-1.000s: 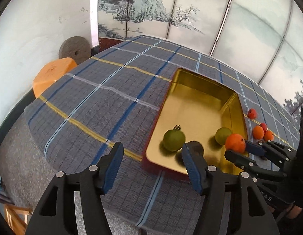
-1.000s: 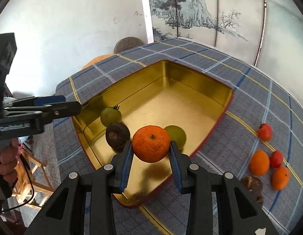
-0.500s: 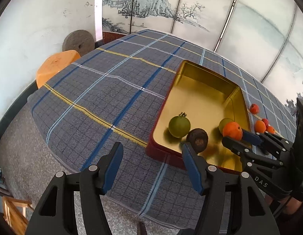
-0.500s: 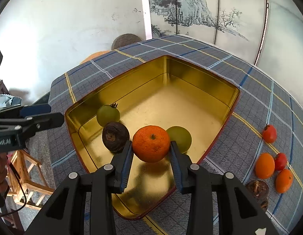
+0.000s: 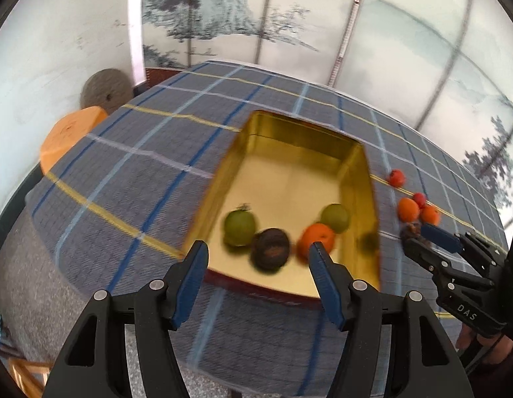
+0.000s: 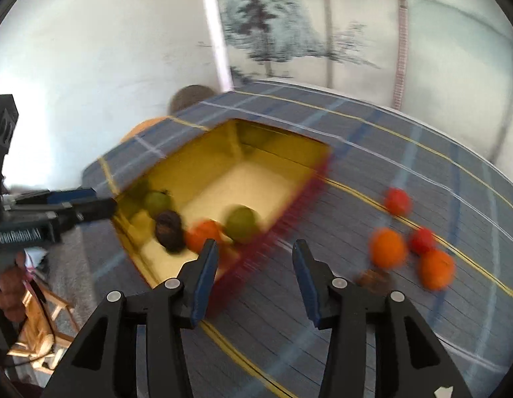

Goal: Organize fruits
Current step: 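Grasp a brown dried fruit with the right tool while the left tool grasps another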

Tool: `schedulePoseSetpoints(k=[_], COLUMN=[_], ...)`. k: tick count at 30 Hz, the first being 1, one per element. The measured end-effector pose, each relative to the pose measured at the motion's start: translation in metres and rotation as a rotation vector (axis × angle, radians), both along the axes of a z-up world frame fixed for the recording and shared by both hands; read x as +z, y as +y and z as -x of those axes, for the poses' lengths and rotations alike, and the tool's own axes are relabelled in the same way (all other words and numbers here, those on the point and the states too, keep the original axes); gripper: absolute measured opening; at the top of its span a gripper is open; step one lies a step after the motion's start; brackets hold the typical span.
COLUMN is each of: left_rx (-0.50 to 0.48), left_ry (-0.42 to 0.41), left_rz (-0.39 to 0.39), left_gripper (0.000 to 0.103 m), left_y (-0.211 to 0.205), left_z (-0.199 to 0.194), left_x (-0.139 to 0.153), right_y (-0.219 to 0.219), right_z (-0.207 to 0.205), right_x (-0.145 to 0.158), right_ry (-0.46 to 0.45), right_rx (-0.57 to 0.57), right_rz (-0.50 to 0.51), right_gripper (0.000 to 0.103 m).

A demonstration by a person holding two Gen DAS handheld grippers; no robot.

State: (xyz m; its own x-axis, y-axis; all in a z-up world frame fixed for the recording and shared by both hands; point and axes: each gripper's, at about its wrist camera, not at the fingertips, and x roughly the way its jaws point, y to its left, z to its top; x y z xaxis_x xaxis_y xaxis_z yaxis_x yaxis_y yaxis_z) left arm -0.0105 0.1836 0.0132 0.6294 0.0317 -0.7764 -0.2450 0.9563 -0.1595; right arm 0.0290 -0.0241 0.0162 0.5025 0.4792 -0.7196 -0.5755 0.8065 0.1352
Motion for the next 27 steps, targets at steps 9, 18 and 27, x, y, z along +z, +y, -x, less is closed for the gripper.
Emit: schedulePoseSetpoints(k=[9,18,27], left_rx=[-0.134,-0.209,-0.292], left_ry=[0.003,0.027,0.039], left_rz=[0.0,-0.021,-0.027], left_gripper=[0.064,0.064,0.064], left_y=[-0.056,-0.094,-0.135], left_z=[-0.023,-0.042,-0.061], left_x=[0.0,-0.002,-0.008], right_y=[-0.084,-0.08,-0.086], right_z=[-0.009,-0.03,-0.021], right_x=[-0.036,-0.056,-0.057], right_ry=[0.055,0.073,0.056], right_rx=[-0.174,-0.16,-0.148], right_rz=[0.104,0.097,0.095], right_gripper=[0.045,0.044,0.034])
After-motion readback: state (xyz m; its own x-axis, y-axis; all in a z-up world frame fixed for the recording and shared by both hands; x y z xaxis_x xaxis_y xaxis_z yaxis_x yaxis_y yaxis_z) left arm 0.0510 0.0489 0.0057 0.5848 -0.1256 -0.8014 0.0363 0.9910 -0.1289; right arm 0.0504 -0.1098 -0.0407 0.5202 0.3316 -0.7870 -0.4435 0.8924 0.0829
